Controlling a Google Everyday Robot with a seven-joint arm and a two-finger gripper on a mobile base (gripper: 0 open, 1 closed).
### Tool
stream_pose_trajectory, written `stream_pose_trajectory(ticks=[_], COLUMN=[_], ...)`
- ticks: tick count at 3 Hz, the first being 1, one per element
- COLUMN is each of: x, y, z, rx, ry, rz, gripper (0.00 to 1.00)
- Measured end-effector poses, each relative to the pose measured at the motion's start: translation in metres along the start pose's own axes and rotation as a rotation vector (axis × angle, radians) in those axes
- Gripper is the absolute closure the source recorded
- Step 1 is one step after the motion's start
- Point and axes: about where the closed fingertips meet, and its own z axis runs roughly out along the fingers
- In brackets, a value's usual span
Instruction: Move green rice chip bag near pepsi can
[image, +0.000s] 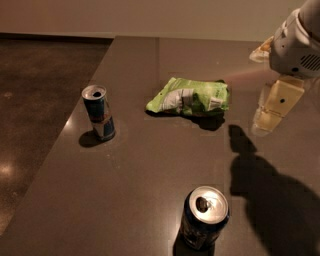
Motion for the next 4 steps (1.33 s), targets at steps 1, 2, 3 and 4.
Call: stream_pose_trajectory(ticks=[1, 2, 3, 4], x=[-0.022, -0.046, -0.068, -0.083], y=[-0.024, -0.038, -0.046, -0.049], z=[0.024, 0.050, 0.076, 0.102], rx=[-0.022, -0.073, -0.143, -0.182], ry=[-0.059, -0.105, -0.123, -0.153], rz=[-0.024, -0.032, -0.031, -0.010], gripper=[0.00, 0.00, 0.00, 0.00])
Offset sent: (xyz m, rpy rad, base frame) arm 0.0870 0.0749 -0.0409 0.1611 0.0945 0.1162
